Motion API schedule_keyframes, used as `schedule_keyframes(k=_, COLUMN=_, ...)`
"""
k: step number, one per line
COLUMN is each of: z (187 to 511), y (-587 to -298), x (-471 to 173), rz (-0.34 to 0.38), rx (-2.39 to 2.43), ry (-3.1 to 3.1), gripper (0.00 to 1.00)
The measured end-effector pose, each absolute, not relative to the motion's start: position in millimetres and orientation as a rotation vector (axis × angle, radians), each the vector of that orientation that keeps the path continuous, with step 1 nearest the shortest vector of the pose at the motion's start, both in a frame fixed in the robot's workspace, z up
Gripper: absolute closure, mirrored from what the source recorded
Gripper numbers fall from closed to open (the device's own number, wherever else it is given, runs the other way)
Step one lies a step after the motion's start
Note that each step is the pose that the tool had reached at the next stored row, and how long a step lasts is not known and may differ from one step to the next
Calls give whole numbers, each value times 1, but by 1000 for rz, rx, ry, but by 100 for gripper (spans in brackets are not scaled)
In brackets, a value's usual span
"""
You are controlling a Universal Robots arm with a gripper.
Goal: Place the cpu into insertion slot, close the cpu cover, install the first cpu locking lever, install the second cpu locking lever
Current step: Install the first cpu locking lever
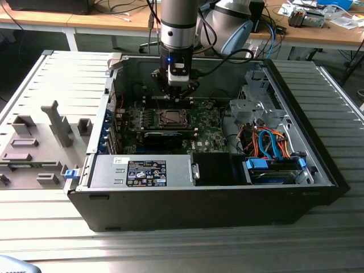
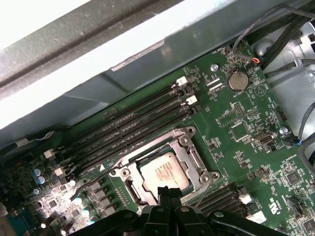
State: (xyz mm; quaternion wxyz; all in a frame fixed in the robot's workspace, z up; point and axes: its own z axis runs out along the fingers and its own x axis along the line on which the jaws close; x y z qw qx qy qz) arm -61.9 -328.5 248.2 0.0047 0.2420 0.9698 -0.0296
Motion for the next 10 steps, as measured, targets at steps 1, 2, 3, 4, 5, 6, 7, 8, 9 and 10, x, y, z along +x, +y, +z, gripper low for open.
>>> schedule_keyframes(k=1, z=248, y=-328, x=-62, rz=-93, rx=755, ry=3038, gripper=89)
schedule_keyframes(k=2, z=248, y=-329, x=-62, rz=-93, rx=752, ry=3039, gripper=89)
schedule_keyframes(k=3, z=248, y=-329, x=-62, rz=-93, rx=749, ry=3040, gripper=89)
schedule_keyframes(k=4, z=248, y=-329, x=-62, rz=-93, rx=745, ry=3040, gripper=89)
schedule_keyframes(k=5, z=248, y=-329, x=-62, rz=-93, rx=742, ry=3041, gripper=89)
schedule_keyframes(k=6, z=248, y=-329, x=-62, rz=-93, rx=739, ry=3042, gripper=89)
schedule_keyframes(k=7, z=248, y=-329, x=-62, rz=-93, rx=736, ry=3043, gripper=89)
schedule_keyframes(k=8, z=248, y=-329, x=-62, rz=-93, rx=730, ry=3044, gripper=89)
schedule_keyframes(k=9, z=248, y=-329, x=-62, rz=-93, rx=724, ry=3045, gripper=89)
schedule_keyframes(k=10, z=248, y=-329, x=-62, rz=-93, rx=718, ry=3047, gripper=89)
